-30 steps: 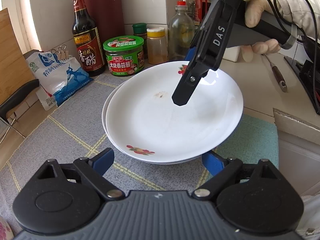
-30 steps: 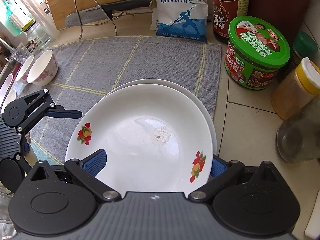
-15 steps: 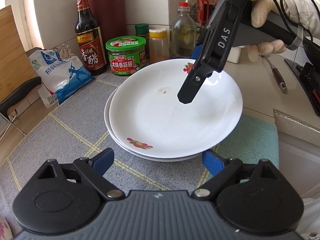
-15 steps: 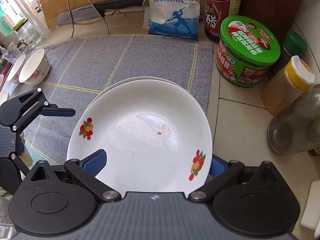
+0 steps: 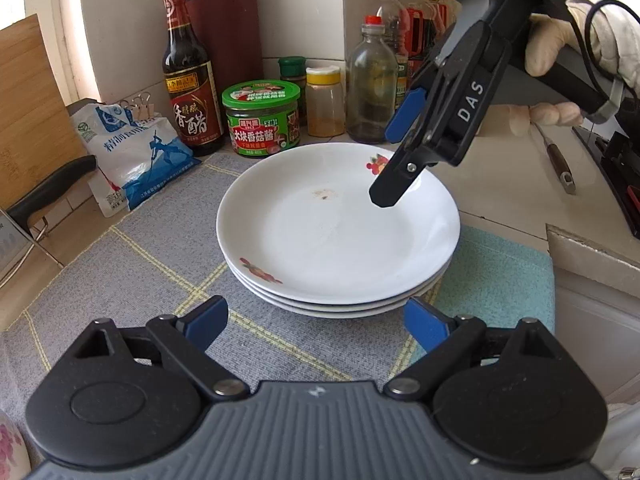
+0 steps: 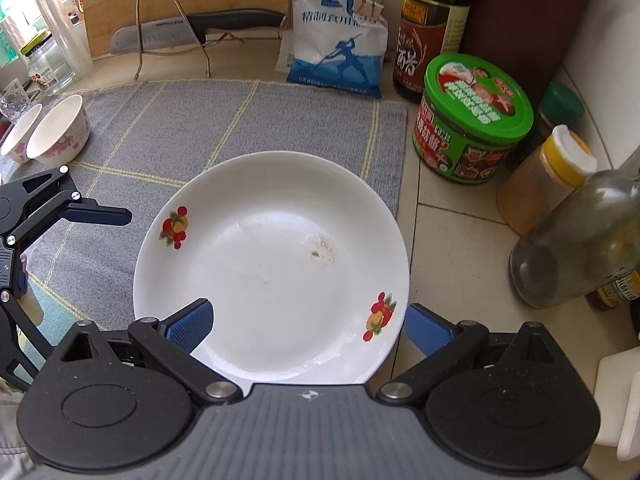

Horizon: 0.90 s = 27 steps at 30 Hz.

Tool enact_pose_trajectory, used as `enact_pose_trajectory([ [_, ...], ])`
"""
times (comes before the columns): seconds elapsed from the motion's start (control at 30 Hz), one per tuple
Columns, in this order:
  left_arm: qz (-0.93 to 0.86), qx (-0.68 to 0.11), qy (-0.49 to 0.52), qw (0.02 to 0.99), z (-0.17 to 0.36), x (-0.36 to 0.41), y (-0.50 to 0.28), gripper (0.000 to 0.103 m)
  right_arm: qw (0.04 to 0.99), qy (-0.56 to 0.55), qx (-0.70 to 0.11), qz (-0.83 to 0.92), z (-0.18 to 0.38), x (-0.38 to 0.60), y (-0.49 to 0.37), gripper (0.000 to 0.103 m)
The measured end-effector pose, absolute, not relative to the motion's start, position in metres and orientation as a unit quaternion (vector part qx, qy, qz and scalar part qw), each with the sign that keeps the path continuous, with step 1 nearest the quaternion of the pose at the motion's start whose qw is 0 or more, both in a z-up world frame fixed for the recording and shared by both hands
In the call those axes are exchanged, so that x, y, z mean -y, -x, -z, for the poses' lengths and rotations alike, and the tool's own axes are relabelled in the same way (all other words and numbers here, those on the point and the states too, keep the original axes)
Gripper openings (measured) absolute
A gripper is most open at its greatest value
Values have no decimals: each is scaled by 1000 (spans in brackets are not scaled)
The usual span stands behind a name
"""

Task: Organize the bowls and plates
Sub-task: 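Lower the held plate onto the stacked plates with the right tool, then open the right tool and withdraw it from the plate stack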

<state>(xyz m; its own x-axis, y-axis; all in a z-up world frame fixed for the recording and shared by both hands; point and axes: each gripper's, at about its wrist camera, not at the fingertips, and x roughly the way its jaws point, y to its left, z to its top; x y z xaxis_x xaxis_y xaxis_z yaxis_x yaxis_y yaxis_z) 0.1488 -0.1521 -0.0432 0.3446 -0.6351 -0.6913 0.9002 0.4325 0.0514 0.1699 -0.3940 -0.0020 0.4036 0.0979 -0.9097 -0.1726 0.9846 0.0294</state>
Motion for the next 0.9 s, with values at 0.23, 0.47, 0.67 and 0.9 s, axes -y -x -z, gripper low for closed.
enact_pose_trajectory([
  [0.23,463,-277,-192,820,19,127,-135,96,899,114,-422,-34,-16,353,-133,103],
  [0.47,414,-285,-166,849,2,94,-123,96,915,138,-376,-54,-15,311,-108,103],
  [0.67,337,-307,-144,878,-1,64,-107,96,921,117,-364,-76,-11,293,-96,103],
  [0.9,269,-325,-132,897,-8,18,-96,98,917,124,-358,-123,-5,255,-88,103],
])
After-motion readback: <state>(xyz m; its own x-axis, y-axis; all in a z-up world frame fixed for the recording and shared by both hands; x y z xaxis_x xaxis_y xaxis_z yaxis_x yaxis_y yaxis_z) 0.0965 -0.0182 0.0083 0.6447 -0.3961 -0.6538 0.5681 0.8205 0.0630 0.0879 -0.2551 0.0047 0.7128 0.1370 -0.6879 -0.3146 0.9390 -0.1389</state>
